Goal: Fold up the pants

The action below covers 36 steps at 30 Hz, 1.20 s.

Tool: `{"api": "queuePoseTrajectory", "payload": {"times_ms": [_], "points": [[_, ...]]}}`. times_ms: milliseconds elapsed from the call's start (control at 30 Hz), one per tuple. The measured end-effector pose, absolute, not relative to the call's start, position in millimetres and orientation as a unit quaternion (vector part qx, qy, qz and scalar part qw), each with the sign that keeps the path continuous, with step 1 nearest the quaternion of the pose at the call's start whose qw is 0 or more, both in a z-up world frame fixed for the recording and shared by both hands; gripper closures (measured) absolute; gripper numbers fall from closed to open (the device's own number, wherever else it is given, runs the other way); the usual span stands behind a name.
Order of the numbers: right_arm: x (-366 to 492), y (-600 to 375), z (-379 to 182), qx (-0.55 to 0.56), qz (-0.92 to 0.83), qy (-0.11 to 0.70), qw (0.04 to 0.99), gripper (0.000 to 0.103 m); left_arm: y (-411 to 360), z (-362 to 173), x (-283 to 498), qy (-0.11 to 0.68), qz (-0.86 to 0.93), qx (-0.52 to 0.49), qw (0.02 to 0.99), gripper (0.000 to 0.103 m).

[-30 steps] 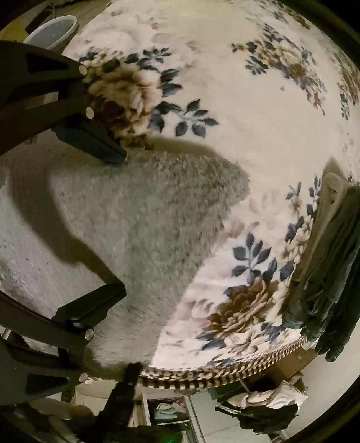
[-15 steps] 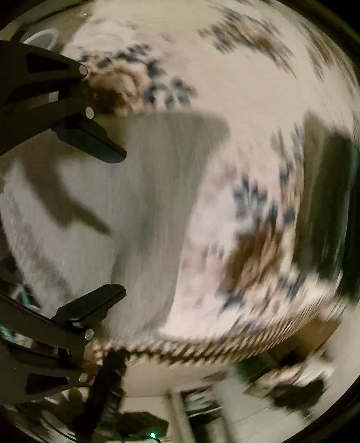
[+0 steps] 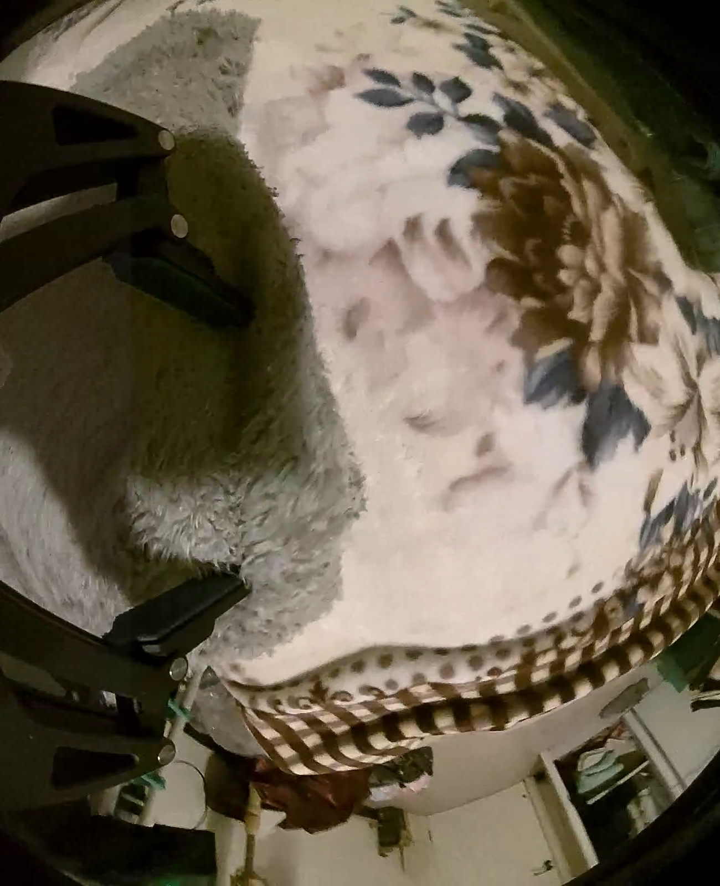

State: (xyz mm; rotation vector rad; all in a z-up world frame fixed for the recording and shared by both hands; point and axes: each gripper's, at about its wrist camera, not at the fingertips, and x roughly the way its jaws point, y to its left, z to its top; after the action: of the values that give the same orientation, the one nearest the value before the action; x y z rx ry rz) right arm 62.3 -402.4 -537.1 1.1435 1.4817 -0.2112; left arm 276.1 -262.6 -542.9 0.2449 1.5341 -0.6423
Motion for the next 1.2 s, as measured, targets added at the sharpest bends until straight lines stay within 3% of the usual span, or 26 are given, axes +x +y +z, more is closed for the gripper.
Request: {"api": "queuePoseTrajectory", "payload": {"times_ms": [367, 400, 467, 567, 633, 700, 800, 967, 1133, 1200], "points": [[70.1, -398.4, -589.7, 0.447, -0.091, 0.697, 0.553, 0.09, -254.4, -538.0, 283.2, 0.684, -0.281, 0.061, 0.67, 0.014], [75.2, -397.2, -588.5, 0.437, -0.082, 0.709, 0.547, 0.082, -252.8, -532.7, 281.5, 0.681, -0.283, 0.061, 0.672, 0.014], [82.5, -399.2, -579.6, 0.422, -0.078, 0.722, 0.543, 0.052, -245.3, -514.6, 276.8, 0.67, -0.292, 0.053, 0.68, 0.014], [83.2, -411.7, -539.7, 0.4, -0.063, 0.706, 0.581, 0.025, -216.1, -476.7, 270.8, 0.647, -0.296, 0.016, 0.703, 0.014], [87.3, -417.6, -520.2, 0.399, -0.058, 0.69, 0.601, 0.023, -184.0, -454.5, 267.5, 0.633, -0.282, -0.025, 0.721, 0.012], [99.8, -421.7, -502.8, 0.407, -0.044, 0.67, 0.62, 0.023, -145.5, -443.5, 266.5, 0.623, -0.252, -0.066, 0.738, 0.004], [138.6, -421.9, -491.0, 0.413, -0.021, 0.645, 0.643, 0.023, -92.7, -451.1, 266.3, 0.62, -0.188, -0.107, 0.754, 0.003], [208.7, -401.9, -507.8, 0.398, 0.021, 0.638, 0.658, 0.023, -40.0, -495.0, 270.0, 0.643, -0.128, -0.162, 0.737, 0.003], [250.4, -379.9, -537.5, 0.25, -0.032, 0.688, 0.68, 0.024, -24.9, -520.0, 271.0, 0.653, -0.11, -0.159, 0.732, 0.003], [253.6, -381.2, -540.6, 0.246, -0.044, 0.691, 0.679, 0.024, -21.6, -523.6, 270.0, 0.652, -0.108, -0.169, 0.731, 0.003]]}}
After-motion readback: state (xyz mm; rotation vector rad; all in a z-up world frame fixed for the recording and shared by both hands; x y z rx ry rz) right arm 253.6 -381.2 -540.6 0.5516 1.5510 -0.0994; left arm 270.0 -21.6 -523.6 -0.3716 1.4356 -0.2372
